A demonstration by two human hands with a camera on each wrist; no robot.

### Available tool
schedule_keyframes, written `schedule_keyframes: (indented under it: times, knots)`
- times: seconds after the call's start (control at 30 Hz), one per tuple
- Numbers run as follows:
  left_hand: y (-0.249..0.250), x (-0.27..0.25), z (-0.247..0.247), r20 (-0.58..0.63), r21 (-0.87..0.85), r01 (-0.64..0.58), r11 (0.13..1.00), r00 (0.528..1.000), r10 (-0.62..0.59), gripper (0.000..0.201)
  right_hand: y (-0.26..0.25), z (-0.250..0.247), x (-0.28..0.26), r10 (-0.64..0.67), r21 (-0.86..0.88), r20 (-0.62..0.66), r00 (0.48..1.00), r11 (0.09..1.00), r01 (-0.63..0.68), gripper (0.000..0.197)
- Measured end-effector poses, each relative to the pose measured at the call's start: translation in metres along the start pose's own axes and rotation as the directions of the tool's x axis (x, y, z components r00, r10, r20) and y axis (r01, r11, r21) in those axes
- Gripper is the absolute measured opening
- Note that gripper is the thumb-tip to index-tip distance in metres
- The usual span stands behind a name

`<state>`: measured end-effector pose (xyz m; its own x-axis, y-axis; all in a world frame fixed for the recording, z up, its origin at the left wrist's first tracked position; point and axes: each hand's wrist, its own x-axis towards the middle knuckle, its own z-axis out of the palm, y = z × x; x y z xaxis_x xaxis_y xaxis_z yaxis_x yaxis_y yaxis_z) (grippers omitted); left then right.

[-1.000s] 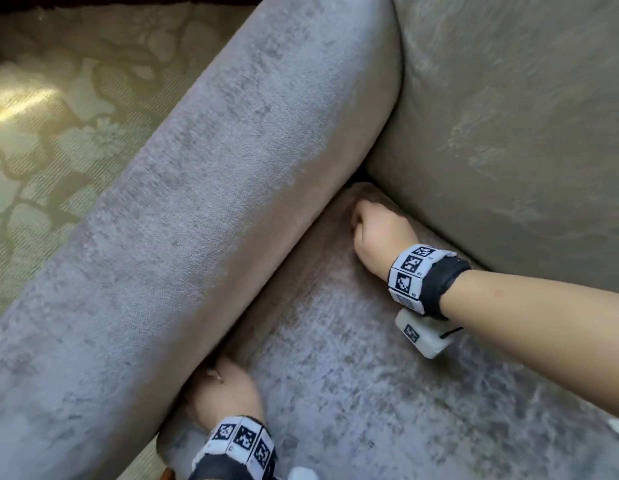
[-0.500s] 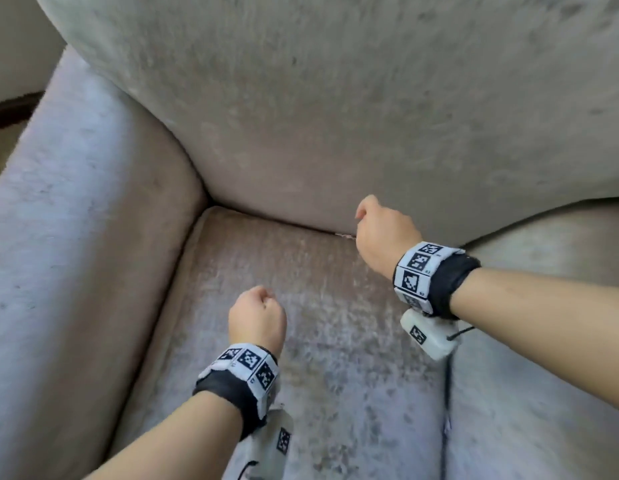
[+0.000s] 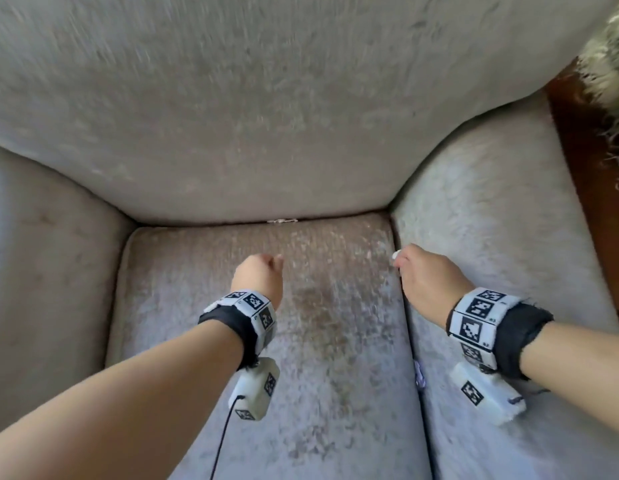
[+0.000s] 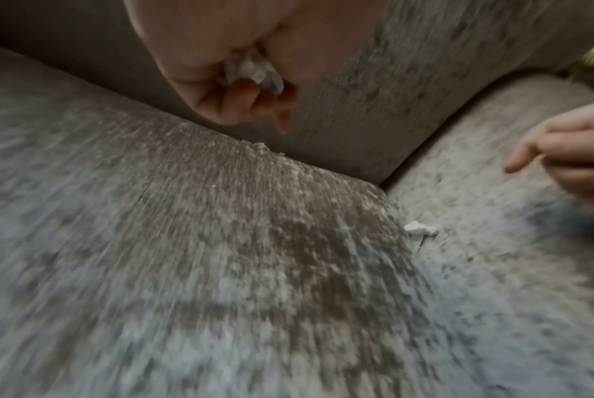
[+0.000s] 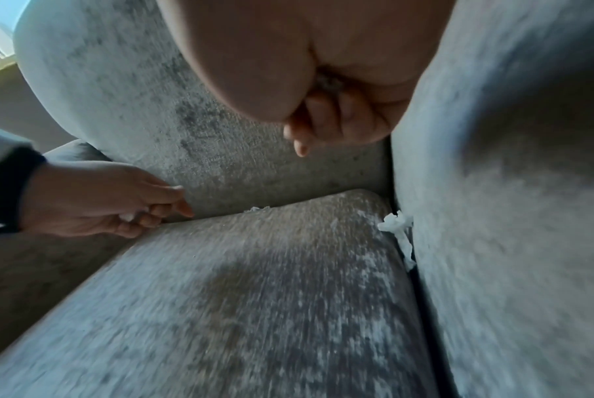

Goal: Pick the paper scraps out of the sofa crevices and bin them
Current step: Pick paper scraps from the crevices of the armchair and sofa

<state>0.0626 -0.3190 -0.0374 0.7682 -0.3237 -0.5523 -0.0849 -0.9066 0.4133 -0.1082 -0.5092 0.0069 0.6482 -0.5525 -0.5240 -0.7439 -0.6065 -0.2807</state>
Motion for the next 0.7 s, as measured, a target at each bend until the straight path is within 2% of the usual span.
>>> schedule_keyframes:
  times: [0.07, 0.13, 0.27, 0.33, 0.43, 0.5, 0.57, 0.7]
  knots:
    - [0.005, 0.019, 0.0, -0.004, 0.104, 0.008, 0.995, 1.0, -0.007, 0.044, 0.004, 0.004, -0.004, 0.034, -0.126, 0.03, 0.999, 0.992, -0.03, 0.029]
    - [0.007, 0.042, 0.002, -0.015, 0.147, 0.043, 0.988, 0.999, -0.041, 0.045, 0.008, 0.012, -0.002, 0.071, -0.253, 0.083, 0.994, 0.966, -0.048, 0.038]
    - [0.009, 0.086, 0.008, -0.025, 0.164, 0.1, 0.981, 0.995, -0.097, 0.037, 0.013, 0.023, 0.013, 0.036, -0.373, 0.038, 0.999, 0.928, -0.019, 0.033]
    - [0.015, 0.1, 0.011, -0.023, 0.154, 0.117, 0.981, 0.993, -0.115, 0.044, 0.012, 0.029, 0.023, 0.052, -0.47, 0.026, 0.998, 0.882, -0.034, 0.045]
    - [0.024, 0.112, 0.015, -0.001, 0.143, 0.138, 0.98, 0.99, -0.139, 0.054, 0.007, 0.035, 0.05, 0.13, -0.547, 0.079, 0.988, 0.835, -0.066, 0.069]
    - [0.027, 0.119, 0.021, 0.015, 0.117, 0.13, 0.985, 0.991, -0.133, 0.053, 0.005, 0.038, 0.073, 0.195, -0.579, 0.139, 0.971, 0.812, -0.08, 0.079]
    - [0.03, 0.125, 0.028, 0.016, 0.056, 0.149, 0.987, 0.989, -0.15, 0.05, 0.006, 0.043, 0.094, 0.273, -0.582, 0.22, 0.937, 0.807, -0.099, 0.081]
    - [0.038, 0.131, 0.04, -0.006, -0.037, 0.273, 0.961, 0.962, -0.274, 0.046, 0.012, 0.058, 0.12, 0.38, -0.577, 0.317, 0.869, 0.804, -0.141, 0.077]
